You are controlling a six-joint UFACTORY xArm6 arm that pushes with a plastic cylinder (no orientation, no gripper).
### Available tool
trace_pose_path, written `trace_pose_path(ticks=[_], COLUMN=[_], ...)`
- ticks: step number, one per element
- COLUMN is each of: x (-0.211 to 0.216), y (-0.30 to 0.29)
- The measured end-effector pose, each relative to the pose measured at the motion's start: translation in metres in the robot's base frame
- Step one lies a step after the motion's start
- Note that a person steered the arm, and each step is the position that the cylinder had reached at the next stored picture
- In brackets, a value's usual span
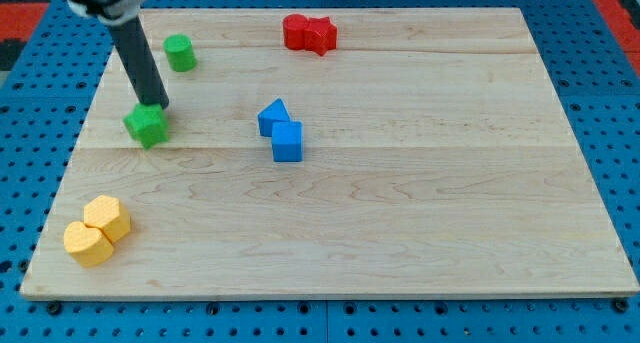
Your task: Push the green circle to the top side of the green star
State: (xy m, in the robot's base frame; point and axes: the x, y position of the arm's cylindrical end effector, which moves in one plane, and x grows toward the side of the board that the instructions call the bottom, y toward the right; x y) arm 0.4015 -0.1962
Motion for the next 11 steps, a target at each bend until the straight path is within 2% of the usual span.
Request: trace_pose_path(ticks=[1,2,3,4,5,6,7,8,9,10,11], x=[0.049,0.065,-0.001,-0.097,-0.156,-0.155,-0.091,-0.060,-0.094,-0.058,-0.014], y=[0.011,0.010,0.028,0.070,0.029,-0.011,0.009,0.010,0.059,0.057,0.027])
